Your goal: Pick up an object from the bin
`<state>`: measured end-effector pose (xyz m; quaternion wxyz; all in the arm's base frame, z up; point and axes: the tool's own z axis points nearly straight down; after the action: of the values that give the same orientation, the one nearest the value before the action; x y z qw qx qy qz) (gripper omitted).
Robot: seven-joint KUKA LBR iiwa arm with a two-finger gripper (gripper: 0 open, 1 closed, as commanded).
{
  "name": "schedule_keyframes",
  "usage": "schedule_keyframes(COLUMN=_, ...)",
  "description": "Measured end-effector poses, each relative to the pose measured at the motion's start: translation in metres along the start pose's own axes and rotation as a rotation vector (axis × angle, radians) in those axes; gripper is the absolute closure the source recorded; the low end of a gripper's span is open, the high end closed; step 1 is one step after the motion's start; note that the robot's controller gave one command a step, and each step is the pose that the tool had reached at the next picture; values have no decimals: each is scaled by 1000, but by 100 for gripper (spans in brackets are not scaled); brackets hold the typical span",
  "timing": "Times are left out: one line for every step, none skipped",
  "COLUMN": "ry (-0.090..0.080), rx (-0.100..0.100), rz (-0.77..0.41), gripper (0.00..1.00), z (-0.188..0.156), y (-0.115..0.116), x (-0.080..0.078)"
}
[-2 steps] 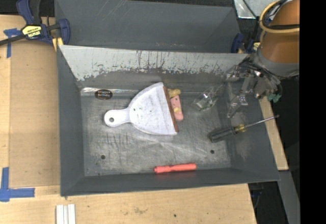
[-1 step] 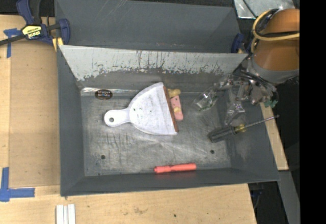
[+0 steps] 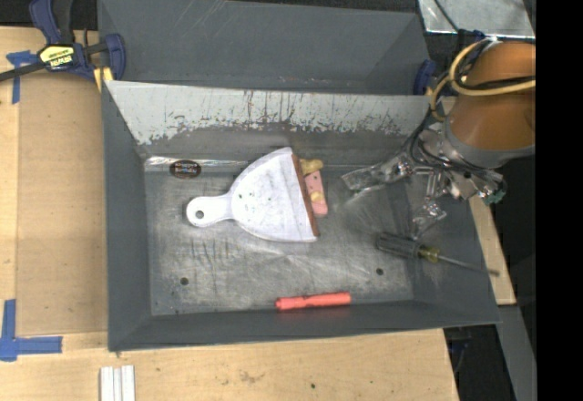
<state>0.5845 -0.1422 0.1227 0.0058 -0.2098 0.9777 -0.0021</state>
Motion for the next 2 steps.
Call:
schedule_keyframes(ry=5, rx=-4, rz=-212, gripper=0, z=-5, y=-3, x=12)
schedule_keyframes(ry=1, rx=0, rz=-455, gripper=0, z=20, y=4, x=7)
